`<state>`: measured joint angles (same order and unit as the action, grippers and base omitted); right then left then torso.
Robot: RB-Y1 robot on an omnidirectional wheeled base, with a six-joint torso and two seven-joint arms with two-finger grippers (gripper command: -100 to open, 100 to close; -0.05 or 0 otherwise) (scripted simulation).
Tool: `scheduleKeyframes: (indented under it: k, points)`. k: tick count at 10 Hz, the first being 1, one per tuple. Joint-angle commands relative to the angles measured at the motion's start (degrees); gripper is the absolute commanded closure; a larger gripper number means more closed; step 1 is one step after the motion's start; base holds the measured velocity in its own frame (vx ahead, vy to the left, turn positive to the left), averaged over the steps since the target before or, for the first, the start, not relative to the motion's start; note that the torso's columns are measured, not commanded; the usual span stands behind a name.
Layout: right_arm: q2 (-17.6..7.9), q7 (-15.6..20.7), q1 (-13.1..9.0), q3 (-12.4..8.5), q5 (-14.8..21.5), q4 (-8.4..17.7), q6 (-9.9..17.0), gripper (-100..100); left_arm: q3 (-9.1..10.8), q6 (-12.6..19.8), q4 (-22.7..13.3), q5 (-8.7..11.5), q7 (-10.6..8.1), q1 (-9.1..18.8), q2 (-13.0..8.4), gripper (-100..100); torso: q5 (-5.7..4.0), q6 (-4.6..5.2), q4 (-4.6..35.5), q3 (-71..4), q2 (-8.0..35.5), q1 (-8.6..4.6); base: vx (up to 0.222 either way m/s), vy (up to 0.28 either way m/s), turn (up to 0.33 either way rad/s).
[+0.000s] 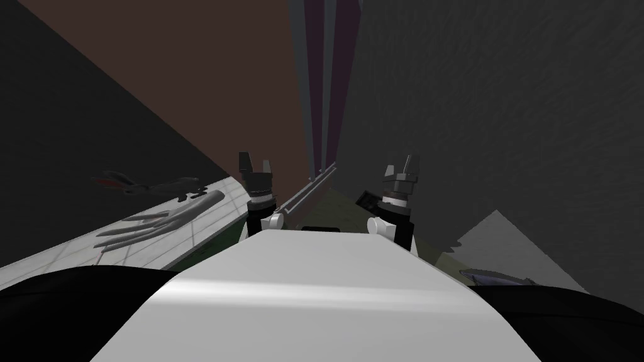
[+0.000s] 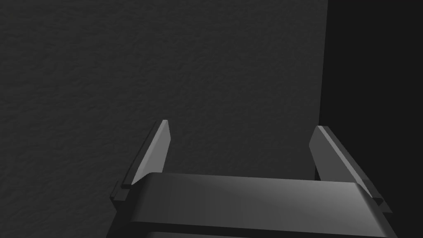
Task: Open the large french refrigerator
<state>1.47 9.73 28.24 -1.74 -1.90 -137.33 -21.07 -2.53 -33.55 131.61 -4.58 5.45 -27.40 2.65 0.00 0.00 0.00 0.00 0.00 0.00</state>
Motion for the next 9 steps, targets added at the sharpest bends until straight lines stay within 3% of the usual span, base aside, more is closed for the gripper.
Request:
scheduleKeyframes:
  k: [1, 9]
  points:
    - [0.00, 0.00, 0.00, 0.00, 0.00, 0.00, 0.00, 0, 0.00, 0.00, 0.00, 0.00, 0.00, 0.00, 0.00, 0, 0.00, 0.00, 2.35, -4.67, 2.32, 0.00, 0.000, 0.000, 0.000]
    - [0.00, 0.00, 0.00, 0.00, 0.00, -0.02, -0.01, 0, 0.00, -0.01, 0.02, 0.00, 0.00, 0.00, 0.00, 0, 0.00, 0.00, 35.37, -70.73, 35.39, 0.00, 0.000, 0.000, 0.000]
